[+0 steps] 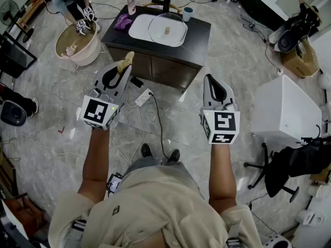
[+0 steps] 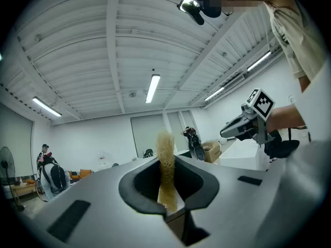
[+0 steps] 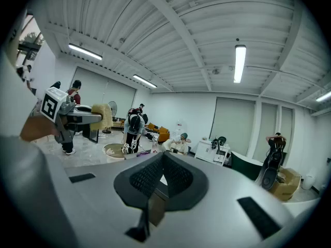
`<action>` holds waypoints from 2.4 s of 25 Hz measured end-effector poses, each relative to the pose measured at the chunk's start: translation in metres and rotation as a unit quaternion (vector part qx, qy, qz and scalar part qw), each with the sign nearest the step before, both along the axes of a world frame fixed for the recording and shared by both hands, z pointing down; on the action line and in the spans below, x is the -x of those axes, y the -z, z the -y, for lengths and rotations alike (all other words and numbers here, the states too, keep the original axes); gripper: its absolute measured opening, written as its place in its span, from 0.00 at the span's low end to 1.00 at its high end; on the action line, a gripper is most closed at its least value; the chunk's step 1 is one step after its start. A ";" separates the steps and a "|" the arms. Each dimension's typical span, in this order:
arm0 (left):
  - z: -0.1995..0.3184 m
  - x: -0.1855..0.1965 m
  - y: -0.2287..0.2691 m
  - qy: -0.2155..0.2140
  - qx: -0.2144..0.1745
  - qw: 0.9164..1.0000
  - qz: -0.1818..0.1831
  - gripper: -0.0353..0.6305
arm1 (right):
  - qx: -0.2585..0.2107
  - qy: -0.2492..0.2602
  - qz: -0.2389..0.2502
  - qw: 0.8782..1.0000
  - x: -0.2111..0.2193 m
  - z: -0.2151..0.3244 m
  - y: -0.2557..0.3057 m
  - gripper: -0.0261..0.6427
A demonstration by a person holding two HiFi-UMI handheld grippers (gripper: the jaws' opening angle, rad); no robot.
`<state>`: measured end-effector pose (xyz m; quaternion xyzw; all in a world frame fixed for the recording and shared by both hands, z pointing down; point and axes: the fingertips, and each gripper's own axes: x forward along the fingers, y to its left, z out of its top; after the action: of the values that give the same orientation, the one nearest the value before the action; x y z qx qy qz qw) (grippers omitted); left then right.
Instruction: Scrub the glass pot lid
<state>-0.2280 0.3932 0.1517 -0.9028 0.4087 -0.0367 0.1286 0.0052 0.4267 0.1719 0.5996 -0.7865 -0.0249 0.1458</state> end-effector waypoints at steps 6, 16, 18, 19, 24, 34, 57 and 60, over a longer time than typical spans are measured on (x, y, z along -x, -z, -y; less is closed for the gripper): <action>0.006 0.006 0.000 0.001 0.002 1.000 -0.008 0.12 | 0.001 -0.001 -0.002 1.000 0.005 0.005 -0.004 0.07; 0.015 0.022 -0.006 -0.007 0.003 1.000 -0.011 0.12 | 0.000 0.000 -0.003 1.000 0.023 0.011 -0.007 0.07; 0.016 0.026 -0.007 -0.008 0.004 1.000 -0.014 0.12 | -0.005 -0.003 -0.001 1.000 0.026 0.011 -0.007 0.08; 0.016 0.028 -0.007 -0.010 0.005 1.000 -0.015 0.12 | -0.007 -0.005 0.002 1.000 0.028 0.010 -0.007 0.08; 0.020 0.028 -0.003 -0.018 0.006 1.000 -0.021 0.12 | -0.016 -0.009 0.019 1.000 0.032 0.009 0.000 0.08; 0.056 0.007 -0.021 0.009 0.019 1.000 -0.008 0.12 | -0.017 0.014 0.028 0.999 0.004 0.055 -0.015 0.08; 0.150 -0.098 -0.031 0.120 0.041 0.991 0.037 0.12 | -0.007 0.143 0.062 0.988 -0.083 0.216 -0.029 0.08; 0.158 -0.102 -0.034 0.118 0.043 0.991 0.044 0.12 | 0.000 0.139 0.068 0.988 -0.089 0.224 -0.036 0.08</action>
<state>-0.1257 0.2353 0.1854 -0.8507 0.5040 -0.1085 0.1024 0.0945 0.2028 0.2081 0.4847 -0.8704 -0.0042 0.0868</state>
